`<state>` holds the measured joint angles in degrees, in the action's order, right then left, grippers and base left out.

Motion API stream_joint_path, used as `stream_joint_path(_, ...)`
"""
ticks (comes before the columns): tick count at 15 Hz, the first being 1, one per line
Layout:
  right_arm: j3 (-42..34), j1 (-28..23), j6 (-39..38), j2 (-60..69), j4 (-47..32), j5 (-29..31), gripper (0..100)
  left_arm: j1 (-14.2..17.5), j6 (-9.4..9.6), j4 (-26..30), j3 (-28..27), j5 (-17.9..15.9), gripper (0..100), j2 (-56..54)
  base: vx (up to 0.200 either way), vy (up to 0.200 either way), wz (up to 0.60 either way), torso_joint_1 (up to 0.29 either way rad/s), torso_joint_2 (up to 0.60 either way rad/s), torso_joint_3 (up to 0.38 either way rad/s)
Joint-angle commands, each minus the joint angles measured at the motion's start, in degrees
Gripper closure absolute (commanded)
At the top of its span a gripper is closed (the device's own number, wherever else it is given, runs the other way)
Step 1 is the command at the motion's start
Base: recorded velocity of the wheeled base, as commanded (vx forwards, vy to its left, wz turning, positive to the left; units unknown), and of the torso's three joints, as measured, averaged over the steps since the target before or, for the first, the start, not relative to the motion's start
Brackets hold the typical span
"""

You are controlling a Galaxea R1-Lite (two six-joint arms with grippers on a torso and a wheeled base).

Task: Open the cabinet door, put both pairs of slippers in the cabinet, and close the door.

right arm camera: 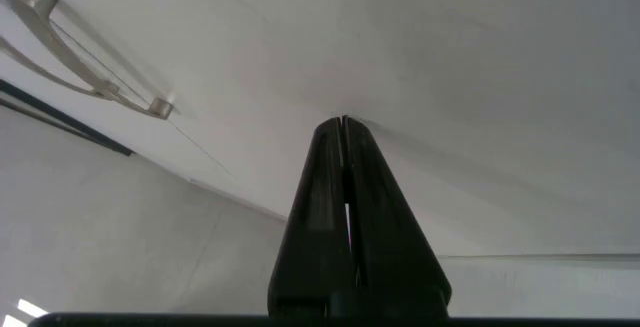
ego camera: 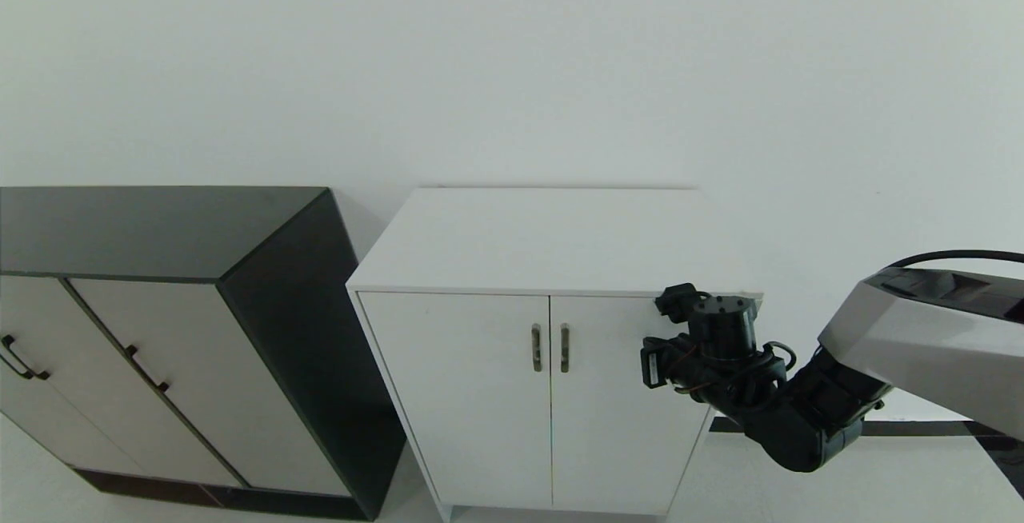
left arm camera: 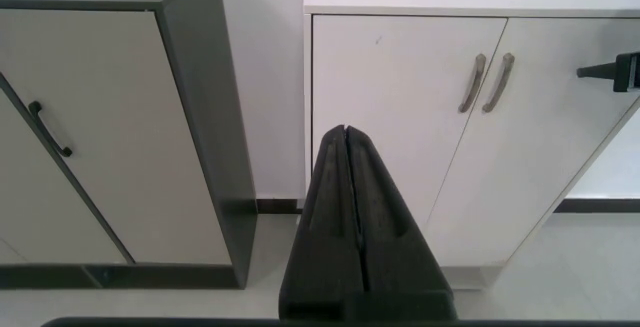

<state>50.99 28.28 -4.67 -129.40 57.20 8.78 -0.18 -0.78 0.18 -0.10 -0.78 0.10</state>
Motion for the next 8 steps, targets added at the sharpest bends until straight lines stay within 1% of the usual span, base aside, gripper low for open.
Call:
stream_joint_path(1, 0.25, 0.02, 0.01, -0.41, 0.02, 0.01, 100, 0.01, -0.01, 0.08, 0.01, -0.01, 100, -0.01, 0.0, 0.0, 0.0, 0.0, 0.0, 0.0)
stream_joint_path(6, 0.33, -0.33, 0.01, -0.24, 0.02, 0.28, 100, 0.01, -0.01, 0.08, 0.01, -0.01, 100, -0.01, 0.0, 0.0, 0.0, 0.0, 0.0, 0.0)
stream_joint_path(8, -0.98, -0.42, 0.01, 2.58, 0.28, 0.45, 100, 0.01, 0.08, -0.01, 0.01, -0.01, 100, -0.01, 0.0, 0.0, 0.0, 0.0, 0.0, 0.0)
